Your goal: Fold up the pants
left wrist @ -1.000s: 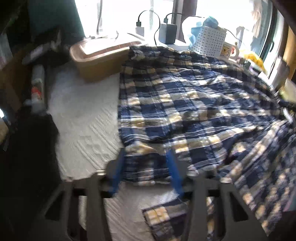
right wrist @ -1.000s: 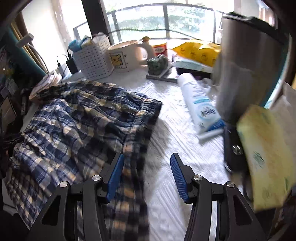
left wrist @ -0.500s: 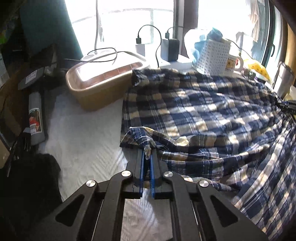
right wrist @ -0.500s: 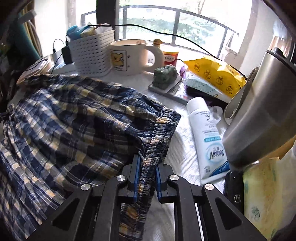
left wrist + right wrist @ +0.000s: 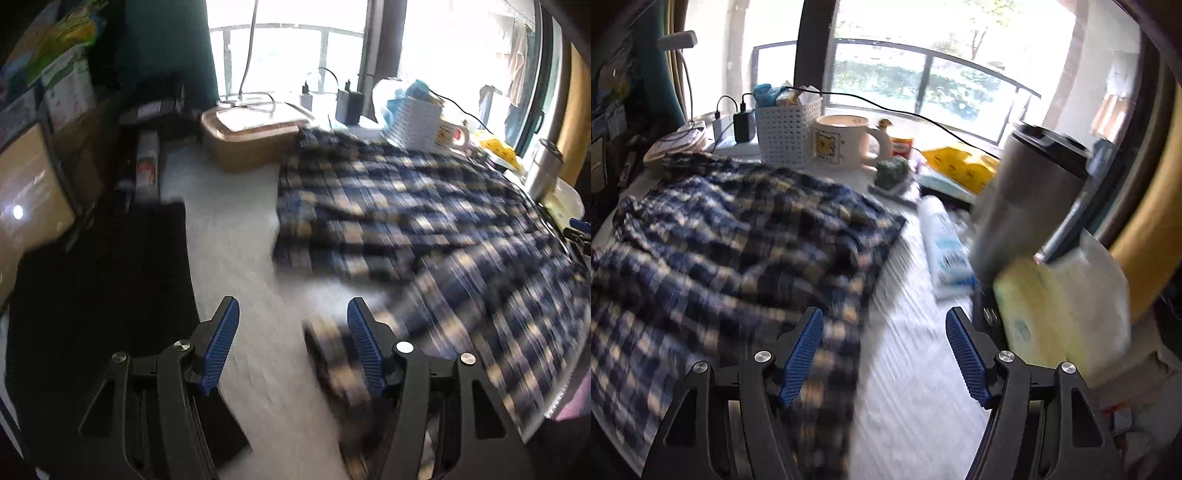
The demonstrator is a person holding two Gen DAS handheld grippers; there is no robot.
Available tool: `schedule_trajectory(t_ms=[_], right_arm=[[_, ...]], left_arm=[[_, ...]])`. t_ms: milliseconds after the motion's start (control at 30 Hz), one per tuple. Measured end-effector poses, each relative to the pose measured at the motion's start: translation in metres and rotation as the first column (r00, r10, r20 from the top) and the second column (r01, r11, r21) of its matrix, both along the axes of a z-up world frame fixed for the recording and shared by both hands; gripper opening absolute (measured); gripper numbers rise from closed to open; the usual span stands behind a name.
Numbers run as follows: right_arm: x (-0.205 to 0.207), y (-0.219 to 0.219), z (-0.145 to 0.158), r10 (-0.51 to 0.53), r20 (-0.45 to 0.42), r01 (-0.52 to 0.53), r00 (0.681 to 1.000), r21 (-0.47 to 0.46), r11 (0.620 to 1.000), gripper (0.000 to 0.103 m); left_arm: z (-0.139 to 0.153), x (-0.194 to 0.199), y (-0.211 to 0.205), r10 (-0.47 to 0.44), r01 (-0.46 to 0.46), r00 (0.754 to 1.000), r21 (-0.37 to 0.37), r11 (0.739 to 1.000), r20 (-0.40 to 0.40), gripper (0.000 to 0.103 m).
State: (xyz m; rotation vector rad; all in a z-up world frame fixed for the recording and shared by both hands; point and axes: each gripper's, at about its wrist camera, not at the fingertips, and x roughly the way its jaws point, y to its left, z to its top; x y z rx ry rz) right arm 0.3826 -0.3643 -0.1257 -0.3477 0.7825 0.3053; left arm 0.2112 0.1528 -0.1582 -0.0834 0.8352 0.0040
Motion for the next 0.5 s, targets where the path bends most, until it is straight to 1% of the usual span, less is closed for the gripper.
schedule_trajectory(t_ms=[133, 300, 367, 433, 467, 500], right_arm=[[-0.029, -0.009, -0.006, -0.039, -0.013, 0.039, 0.999, -0.002, 0.999, 0.071], [-0.059, -0.005, -0.011, -0.059, -0.018, 0.059, 0.998, 0.0, 0.998, 0.071], [-0.072, -0.001, -0.012, -0.059, -0.02, 0.059, 0.998, 0.001, 0.998, 0.071], [-0.082, 0.002, -0.012, -0.06, -0.024, 0.061, 0.998, 0.005, 0.998, 0.071], [-0.087, 0.004, -0.011, -0.06, -0.025, 0.061, 0.998, 0.007, 0.998, 0.071], [-0.093, 0.005, -0.011, -0.062, -0.024, 0.063, 0.998, 0.009, 0.998, 0.071]], left_arm=[[-0.007, -0.035, -0.016, -0.043, 0.043, 0.999, -0.023, 0.999, -0.016, 0.061], [-0.014, -0.074, -0.035, -0.121, 0.121, 0.993, -0.038, 0.992, -0.005, 0.061], [-0.018, -0.091, -0.044, -0.149, 0.149, 0.989, -0.022, 0.989, -0.005, 0.061], [-0.02, -0.104, -0.047, -0.163, 0.163, 0.987, -0.028, 0.986, -0.008, 0.061], [-0.021, -0.11, -0.049, -0.17, 0.169, 0.985, -0.039, 0.985, -0.007, 0.061], [-0.023, -0.116, -0.051, -0.178, 0.177, 0.984, -0.043, 0.983, -0.005, 0.064]])
